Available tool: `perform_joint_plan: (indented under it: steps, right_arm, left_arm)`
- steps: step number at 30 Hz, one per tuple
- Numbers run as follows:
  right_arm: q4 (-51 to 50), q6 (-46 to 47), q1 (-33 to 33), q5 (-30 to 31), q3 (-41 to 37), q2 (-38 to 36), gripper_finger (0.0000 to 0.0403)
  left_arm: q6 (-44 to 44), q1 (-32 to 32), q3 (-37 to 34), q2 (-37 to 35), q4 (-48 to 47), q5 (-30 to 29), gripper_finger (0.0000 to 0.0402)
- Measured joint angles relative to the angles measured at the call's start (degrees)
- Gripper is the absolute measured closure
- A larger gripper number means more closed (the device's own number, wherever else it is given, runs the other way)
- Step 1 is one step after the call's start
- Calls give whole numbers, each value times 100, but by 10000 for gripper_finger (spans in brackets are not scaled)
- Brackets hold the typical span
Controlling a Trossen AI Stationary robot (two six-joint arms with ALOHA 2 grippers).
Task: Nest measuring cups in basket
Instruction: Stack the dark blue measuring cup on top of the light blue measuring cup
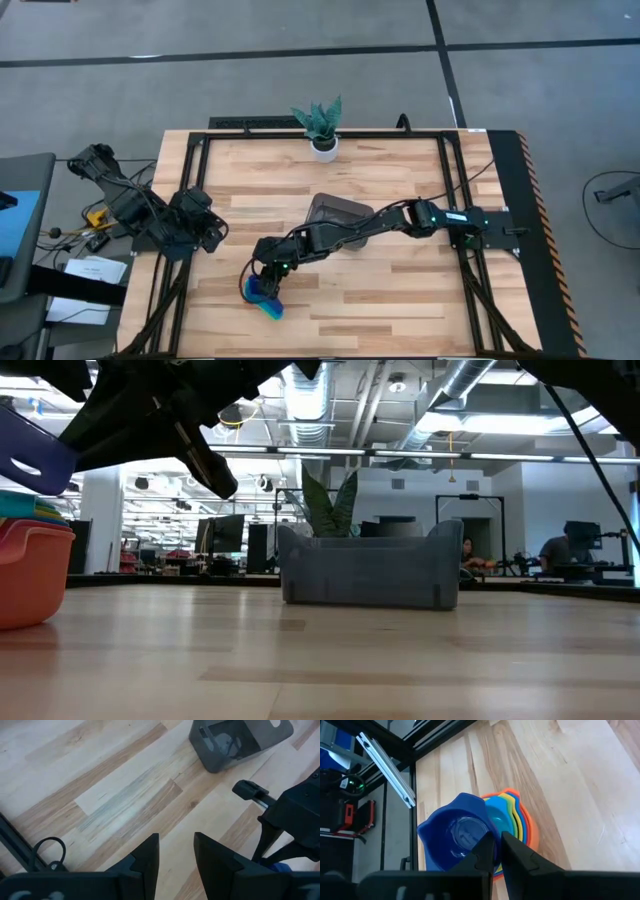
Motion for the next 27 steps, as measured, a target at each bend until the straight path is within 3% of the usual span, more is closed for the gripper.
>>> perform_joint_plan:
  steps: [15, 27]
  right_arm:
    - [2, 63, 0, 5, 0, 0, 346]
    - [2, 154, 0, 1, 0, 0, 251]
  left_arm:
    - [-61, 0, 2, 0, 0, -4, 292]
    - [-109, 0, 2, 0, 0, -2, 292]
